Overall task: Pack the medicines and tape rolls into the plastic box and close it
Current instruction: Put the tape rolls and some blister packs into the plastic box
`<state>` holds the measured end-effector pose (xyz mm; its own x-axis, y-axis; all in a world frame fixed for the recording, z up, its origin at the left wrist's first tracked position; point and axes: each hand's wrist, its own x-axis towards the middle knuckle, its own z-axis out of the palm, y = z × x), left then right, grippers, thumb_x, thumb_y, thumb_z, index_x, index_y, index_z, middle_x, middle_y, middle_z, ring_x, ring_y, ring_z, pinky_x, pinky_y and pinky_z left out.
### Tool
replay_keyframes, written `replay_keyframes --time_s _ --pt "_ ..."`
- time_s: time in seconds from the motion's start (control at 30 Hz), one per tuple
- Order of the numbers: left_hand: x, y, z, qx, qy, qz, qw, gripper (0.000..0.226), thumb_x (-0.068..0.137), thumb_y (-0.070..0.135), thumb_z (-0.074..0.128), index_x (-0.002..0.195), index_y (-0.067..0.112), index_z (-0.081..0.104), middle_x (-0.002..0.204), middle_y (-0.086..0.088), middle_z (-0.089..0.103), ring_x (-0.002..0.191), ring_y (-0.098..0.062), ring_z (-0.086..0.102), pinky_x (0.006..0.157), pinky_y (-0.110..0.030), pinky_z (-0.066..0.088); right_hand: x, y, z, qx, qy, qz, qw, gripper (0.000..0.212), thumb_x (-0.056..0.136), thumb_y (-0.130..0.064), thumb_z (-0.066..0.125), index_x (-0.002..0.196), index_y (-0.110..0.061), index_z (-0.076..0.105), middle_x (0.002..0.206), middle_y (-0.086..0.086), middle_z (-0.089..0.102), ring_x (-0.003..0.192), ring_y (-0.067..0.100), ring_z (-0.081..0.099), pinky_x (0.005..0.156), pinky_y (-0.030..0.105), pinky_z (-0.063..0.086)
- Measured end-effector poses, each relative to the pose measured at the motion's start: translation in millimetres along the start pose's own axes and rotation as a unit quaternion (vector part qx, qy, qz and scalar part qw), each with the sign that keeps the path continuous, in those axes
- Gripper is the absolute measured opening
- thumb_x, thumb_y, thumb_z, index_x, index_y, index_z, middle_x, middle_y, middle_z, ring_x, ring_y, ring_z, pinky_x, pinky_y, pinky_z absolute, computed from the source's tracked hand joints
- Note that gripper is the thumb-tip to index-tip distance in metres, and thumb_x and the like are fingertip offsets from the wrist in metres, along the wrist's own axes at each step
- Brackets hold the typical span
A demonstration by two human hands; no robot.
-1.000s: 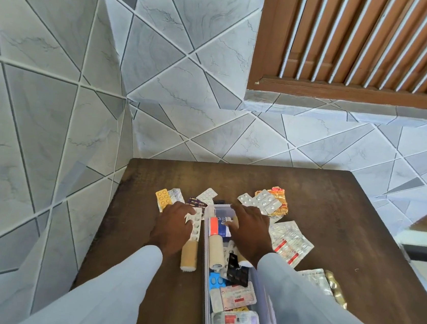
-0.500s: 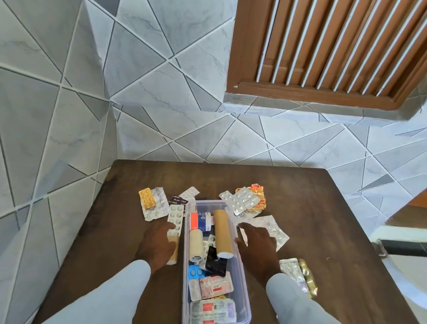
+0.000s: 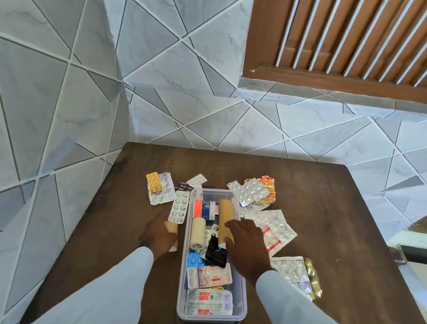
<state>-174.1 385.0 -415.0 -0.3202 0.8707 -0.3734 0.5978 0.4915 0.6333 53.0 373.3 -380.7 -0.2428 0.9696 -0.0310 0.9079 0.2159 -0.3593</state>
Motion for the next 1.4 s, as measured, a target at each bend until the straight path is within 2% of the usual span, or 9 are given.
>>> replay_keyframes --time_s 0.13,0.23,0.37,0.5,0.6,0.7,0.9,1.1,1.4 --pt "-5 14 -23 -0.143 0.073 -0.004 0.987 0.052 0.088 0.016 0.066 0.134 0.028 0.045 0.134 -0.005 0.050 0.112 -0.028 0.054 0.085 -0.036 0.052 0 0 -7 0.043 0.001 0.015 0.999 0.040 0.097 -0.029 0.052 0.136 -0.024 0.050 0.141 -0.001 0.052 0.133 0.021 0.041 0.110 0.036 0.028" --pt "-14 34 -34 -0.193 0.056 0.051 0.978 0.044 0.091 0.019 0.064 0.130 0.030 0.049 0.130 -0.004 0.052 0.109 -0.024 0.056 0.080 -0.033 0.054 4 0 -10 0.144 0.042 0.058 0.987 0.036 0.097 -0.019 0.052 0.132 -0.024 0.054 0.132 0.004 0.058 0.123 0.023 0.050 0.105 0.034 0.038" --pt "-33 63 -26 -0.106 -0.019 0.157 0.982 0.032 0.093 0.020 0.061 0.123 0.029 0.056 0.112 -0.001 0.058 0.088 -0.010 0.058 0.066 -0.017 0.051 10 -2 -17 0.247 -0.004 0.062 0.967 0.055 0.089 -0.020 0.065 0.139 -0.030 0.044 0.134 0.000 0.056 0.112 0.015 0.055 0.095 0.026 0.048" --pt "-45 71 -4 -0.025 -0.094 0.167 0.981 0.036 0.089 0.018 0.066 0.123 0.025 0.059 0.112 -0.006 0.062 0.089 -0.017 0.058 0.075 -0.025 0.053 7 -17 -22 0.112 -0.111 -0.012 0.987 0.096 0.071 -0.041 0.081 0.149 -0.031 0.024 0.153 -0.004 0.035 0.137 0.023 0.036 0.115 0.047 0.031" --pt "-51 65 3 0.002 -0.131 0.158 0.979 0.034 0.089 0.017 0.066 0.121 0.020 0.055 0.105 -0.005 0.062 0.083 -0.017 0.058 0.065 -0.019 0.052 -6 -23 -18 0.029 -0.111 -0.054 0.992 0.088 0.072 -0.048 0.077 0.144 -0.035 0.029 0.147 -0.005 0.044 0.133 0.024 0.042 0.113 0.050 0.033" --pt "-53 57 1 0.056 -0.134 0.148 0.978 0.038 0.085 0.017 0.068 0.119 0.022 0.051 0.099 -0.007 0.063 0.077 -0.018 0.060 0.065 -0.023 0.054 -21 -29 -15 0.008 -0.137 -0.074 0.988 0.076 0.077 -0.045 0.072 0.141 -0.028 0.036 0.141 -0.003 0.049 0.126 0.022 0.047 0.105 0.038 0.040" --pt "-53 51 -13 0.080 -0.034 0.130 0.988 0.026 0.093 0.013 0.055 0.115 0.027 0.051 0.099 -0.005 0.064 0.070 -0.013 0.061 0.047 -0.015 0.046 -26 -39 4 -0.009 -0.183 -0.078 0.980 0.076 0.079 -0.040 0.074 0.143 -0.025 0.036 0.146 0.000 0.043 0.131 0.025 0.041 0.109 0.043 0.036" --pt "-56 39 -15 0.095 -0.031 0.142 0.985 0.021 0.096 0.017 0.054 0.117 0.021 0.055 0.114 -0.004 0.063 0.092 -0.017 0.061 0.075 -0.019 0.052 -19 -50 19 -0.064 -0.176 -0.084 0.979 0.071 0.078 -0.040 0.075 0.140 -0.027 0.043 0.143 0.001 0.050 0.129 0.029 0.045 0.108 0.048 0.037" --pt "-53 41 -21 0.092 -0.004 0.156 0.984 0.016 0.096 0.023 0.054 0.112 0.024 0.057 0.102 0.003 0.062 0.079 -0.012 0.058 0.063 -0.013 0.044 -19 -48 20 -0.044 -0.170 -0.080 0.981 0.068 0.080 -0.039 0.074 0.140 -0.029 0.044 0.146 -0.002 0.048 0.131 0.026 0.045 0.109 0.048 0.037"
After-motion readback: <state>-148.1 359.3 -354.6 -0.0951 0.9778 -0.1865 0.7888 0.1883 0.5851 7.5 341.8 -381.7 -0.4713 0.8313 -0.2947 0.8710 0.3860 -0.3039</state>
